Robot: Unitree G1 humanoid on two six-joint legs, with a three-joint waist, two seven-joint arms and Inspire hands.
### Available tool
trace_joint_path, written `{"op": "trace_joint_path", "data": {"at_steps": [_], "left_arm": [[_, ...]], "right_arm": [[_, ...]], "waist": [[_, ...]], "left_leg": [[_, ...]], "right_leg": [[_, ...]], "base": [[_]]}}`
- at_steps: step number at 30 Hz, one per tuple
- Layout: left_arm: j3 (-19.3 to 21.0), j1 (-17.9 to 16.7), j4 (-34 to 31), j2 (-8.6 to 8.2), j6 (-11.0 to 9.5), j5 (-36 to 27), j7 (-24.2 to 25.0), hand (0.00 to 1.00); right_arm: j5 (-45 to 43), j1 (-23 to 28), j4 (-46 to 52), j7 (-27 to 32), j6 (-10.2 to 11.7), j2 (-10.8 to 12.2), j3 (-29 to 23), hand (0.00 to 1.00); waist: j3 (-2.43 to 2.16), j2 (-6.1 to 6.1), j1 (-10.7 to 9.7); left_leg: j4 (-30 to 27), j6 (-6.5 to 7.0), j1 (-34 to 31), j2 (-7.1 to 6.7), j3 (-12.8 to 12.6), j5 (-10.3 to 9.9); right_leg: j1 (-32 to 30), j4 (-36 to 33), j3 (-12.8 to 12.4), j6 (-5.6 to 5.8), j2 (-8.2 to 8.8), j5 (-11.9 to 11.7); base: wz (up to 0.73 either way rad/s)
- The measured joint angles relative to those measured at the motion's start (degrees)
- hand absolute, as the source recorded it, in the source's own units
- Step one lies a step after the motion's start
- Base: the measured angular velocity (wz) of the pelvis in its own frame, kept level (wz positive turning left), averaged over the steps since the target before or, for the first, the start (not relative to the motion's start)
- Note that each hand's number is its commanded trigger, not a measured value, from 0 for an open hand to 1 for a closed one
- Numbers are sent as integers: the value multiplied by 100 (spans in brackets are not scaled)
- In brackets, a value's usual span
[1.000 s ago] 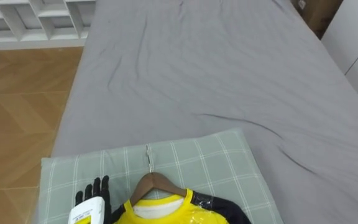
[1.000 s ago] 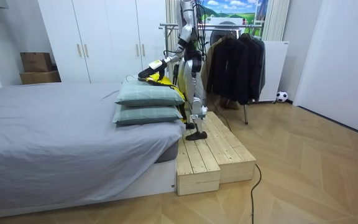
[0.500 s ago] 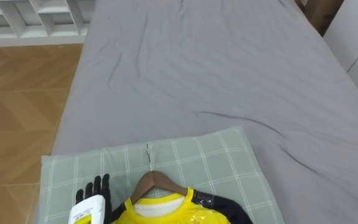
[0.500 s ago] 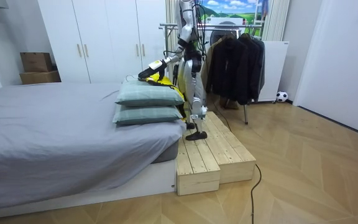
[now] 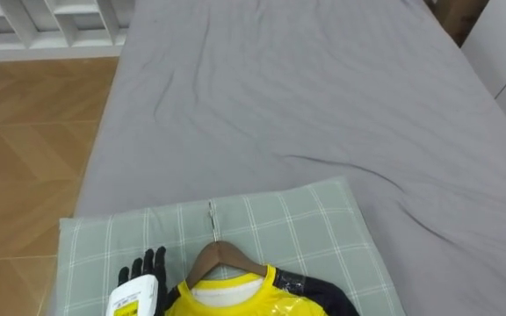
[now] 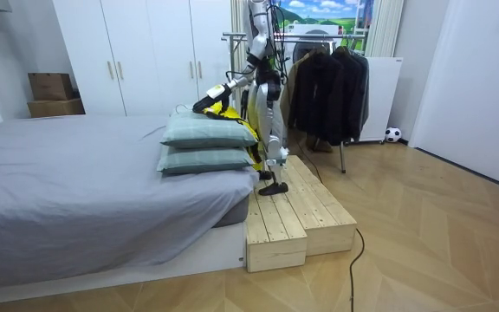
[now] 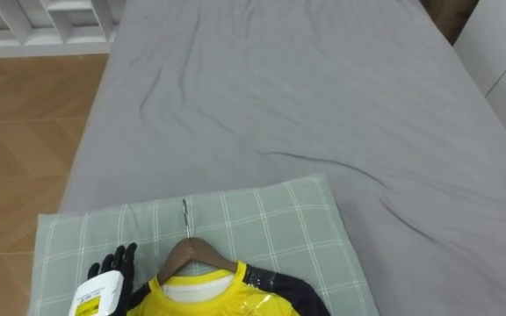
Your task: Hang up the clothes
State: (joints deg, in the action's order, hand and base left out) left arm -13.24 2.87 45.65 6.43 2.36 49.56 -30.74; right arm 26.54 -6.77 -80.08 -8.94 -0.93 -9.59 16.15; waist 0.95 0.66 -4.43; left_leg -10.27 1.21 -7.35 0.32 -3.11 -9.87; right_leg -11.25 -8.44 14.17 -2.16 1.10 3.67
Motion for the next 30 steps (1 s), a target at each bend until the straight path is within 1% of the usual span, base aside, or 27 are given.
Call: {"op": "trace_joint_path", "data": {"at_steps": [9,16,19,25,27,30], "left_arm": [[-56,-28,-20,-2,11,-2,468,0],[-56,-30,64,12,6,-25,623,0],[-57,-33,134,9,5,-58,670,0],[-46,-33,364,10,-39,-57,664,0],[-31,-30,490,10,-44,-55,637,0],[-8,-31,614,16,-65,-61,578,0]], "right_arm": [[-12,15,-2,0,8,-5,3,0],[-17,14,0,-1,6,-5,2,0],[-13,15,6,0,4,-5,9,0],[-13,21,17,3,5,-3,27,0],[-15,26,15,5,-6,0,30,0],[-8,38,14,9,-38,8,27,0]], "waist": [[-5,7,-7],[0,-6,-8],[9,-31,-1],[-5,-90,8],[-20,-139,6],[-18,-191,7]], "left_leg": [[-11,1,22,3,-1,1],[-3,1,37,3,-2,1],[3,1,39,1,-2,1],[19,1,59,-2,-19,1],[18,1,64,0,-22,1],[17,1,85,3,-25,1]], "right_leg": [[14,-18,0,0,-2,0],[25,-19,10,0,0,0],[25,-15,16,4,1,4],[27,-19,12,6,0,5],[29,-21,8,6,-2,5],[42,-32,-13,5,-8,5]], "base": [[0],[0],[0],[0],[0],[0]]}}
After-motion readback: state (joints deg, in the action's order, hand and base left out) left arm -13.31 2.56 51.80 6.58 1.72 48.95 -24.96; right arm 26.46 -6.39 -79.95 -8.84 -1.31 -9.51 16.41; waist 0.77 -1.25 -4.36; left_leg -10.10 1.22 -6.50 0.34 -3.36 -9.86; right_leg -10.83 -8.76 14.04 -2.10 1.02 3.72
